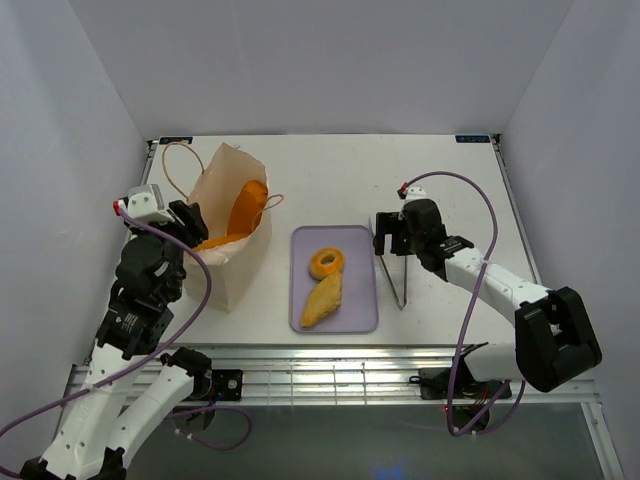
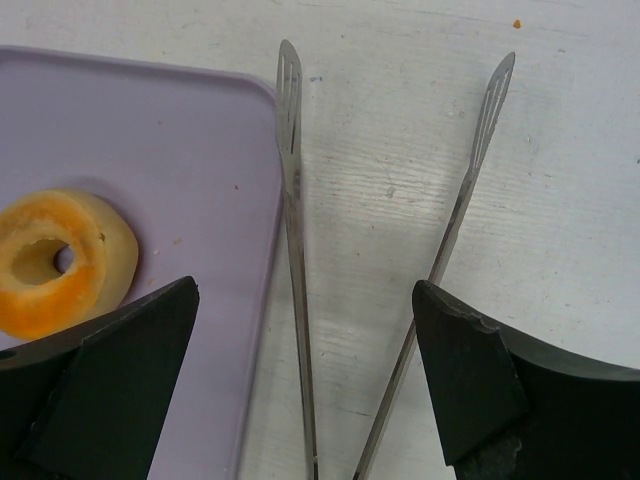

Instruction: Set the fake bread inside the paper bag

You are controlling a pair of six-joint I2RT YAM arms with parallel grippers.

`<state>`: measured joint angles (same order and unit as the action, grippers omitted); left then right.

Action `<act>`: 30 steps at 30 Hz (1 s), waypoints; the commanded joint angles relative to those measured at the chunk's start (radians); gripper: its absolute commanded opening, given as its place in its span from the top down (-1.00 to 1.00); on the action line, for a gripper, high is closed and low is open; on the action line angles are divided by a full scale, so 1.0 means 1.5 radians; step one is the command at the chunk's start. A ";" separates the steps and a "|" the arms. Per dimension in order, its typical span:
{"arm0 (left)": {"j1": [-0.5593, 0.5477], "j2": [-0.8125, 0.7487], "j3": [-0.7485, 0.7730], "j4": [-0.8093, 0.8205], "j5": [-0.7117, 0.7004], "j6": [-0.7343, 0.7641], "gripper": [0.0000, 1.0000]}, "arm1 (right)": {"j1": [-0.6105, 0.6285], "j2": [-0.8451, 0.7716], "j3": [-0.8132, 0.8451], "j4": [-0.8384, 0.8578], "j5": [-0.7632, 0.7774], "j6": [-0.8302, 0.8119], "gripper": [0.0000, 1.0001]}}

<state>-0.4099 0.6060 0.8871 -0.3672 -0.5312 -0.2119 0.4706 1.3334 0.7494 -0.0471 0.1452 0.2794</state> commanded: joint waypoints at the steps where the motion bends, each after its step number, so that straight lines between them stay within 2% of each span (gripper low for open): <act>1: -0.004 0.007 0.051 -0.022 -0.036 0.017 -0.35 | -0.004 -0.028 0.048 -0.044 -0.032 -0.026 -0.88; 2: -0.004 0.010 0.058 -0.029 -0.045 0.023 -0.46 | -0.004 -0.032 0.054 -0.048 -0.039 -0.030 -0.88; 4: -0.004 0.015 0.076 -0.033 -0.057 0.032 -0.50 | -0.004 -0.048 0.070 -0.054 -0.052 -0.034 -0.89; 11: -0.004 0.036 0.162 -0.098 -0.060 0.025 -0.55 | -0.004 -0.084 0.162 -0.117 -0.067 -0.042 -0.96; 14: -0.004 0.036 0.181 -0.121 0.001 0.017 -0.56 | -0.004 -0.122 0.174 -0.122 -0.056 -0.044 -0.92; 15: -0.004 0.039 0.181 -0.126 0.045 0.017 -0.56 | -0.004 -0.134 0.173 -0.123 -0.052 -0.044 -0.91; 18: -0.004 0.045 0.169 -0.147 0.076 0.007 -0.57 | -0.003 -0.186 0.160 -0.124 -0.027 -0.032 -0.89; 21: -0.004 0.040 0.146 -0.159 0.077 -0.002 -0.58 | -0.003 -0.237 0.150 -0.140 -0.009 -0.024 -0.80; 30: -0.004 0.011 0.127 -0.169 0.090 -0.002 -0.62 | -0.003 -0.310 0.097 -0.199 0.053 -0.004 -0.80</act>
<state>-0.4099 0.6334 1.0801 -0.6071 -0.4122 -0.2104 0.4706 0.9005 0.9234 -0.3107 0.1822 0.2577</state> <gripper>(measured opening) 0.806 0.904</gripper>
